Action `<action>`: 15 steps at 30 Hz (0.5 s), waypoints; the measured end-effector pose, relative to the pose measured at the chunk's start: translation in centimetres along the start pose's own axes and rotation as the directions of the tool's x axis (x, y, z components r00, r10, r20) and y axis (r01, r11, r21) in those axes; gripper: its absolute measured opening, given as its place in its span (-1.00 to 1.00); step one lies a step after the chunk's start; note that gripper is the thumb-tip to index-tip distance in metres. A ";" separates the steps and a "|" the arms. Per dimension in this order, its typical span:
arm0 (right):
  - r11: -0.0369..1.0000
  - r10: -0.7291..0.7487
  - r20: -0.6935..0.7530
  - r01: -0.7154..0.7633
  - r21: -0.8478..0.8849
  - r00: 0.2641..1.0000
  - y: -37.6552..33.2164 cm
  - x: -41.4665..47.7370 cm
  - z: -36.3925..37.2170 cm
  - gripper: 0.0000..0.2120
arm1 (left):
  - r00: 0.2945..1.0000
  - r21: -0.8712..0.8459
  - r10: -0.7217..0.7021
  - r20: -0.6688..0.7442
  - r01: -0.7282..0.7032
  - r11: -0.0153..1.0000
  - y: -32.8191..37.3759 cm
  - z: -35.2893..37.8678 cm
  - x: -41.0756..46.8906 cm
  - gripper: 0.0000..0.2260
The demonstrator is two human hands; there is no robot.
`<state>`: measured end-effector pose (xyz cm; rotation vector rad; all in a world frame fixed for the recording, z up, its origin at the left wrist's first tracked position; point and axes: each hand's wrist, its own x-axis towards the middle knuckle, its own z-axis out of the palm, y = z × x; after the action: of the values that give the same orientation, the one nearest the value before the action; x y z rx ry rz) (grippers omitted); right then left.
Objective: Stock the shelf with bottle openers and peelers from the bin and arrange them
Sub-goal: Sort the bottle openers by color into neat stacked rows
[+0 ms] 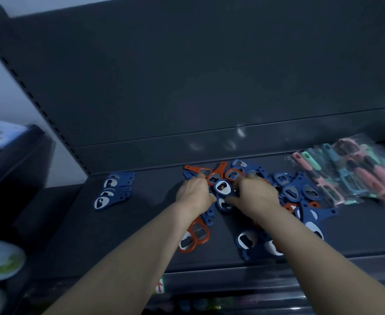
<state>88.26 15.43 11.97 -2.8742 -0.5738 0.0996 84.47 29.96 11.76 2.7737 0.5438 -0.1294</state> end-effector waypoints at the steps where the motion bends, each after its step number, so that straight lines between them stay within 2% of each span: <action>1: 0.999 -0.006 0.020 0.007 -0.035 1.000 -0.1 0.1 0.2 -0.54 | 0.999 -0.021 -0.037 0.010 0.037 0.999 0.4 -0.1 0.2 -0.52; 5: 1.000 0.016 0.028 -0.016 -0.019 0.999 0.0 0.9 0.9 -0.58 | 0.984 -0.176 -0.160 0.075 0.171 0.969 1.0 -0.2 1.0 -0.47; 6: 1.000 0.015 0.037 -0.015 0.007 0.999 0.1 1.1 0.9 -0.59 | 0.981 -0.220 -0.181 0.073 0.193 0.956 1.0 -0.1 1.1 -0.54; 9: 0.995 0.008 0.047 -0.012 0.096 0.999 0.5 1.1 0.4 -0.65 | 0.976 -0.352 -0.214 0.028 0.210 0.912 0.3 0.2 1.5 -0.93; 13: 0.990 -0.016 0.019 0.013 0.140 1.000 0.5 0.9 0.2 -0.79 | 0.949 -0.639 -0.313 0.035 0.262 0.723 -1.4 0.0 1.5 -0.79; 15: 0.986 -0.020 -0.032 0.025 0.164 0.999 0.0 0.9 0.3 -0.79 | 0.939 -0.729 -0.341 0.048 0.266 0.631 -2.4 -0.9 0.9 -0.85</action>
<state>89.08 15.81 11.64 -2.7038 -0.5648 0.0954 84.41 32.69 11.76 1.8859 0.8668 0.1297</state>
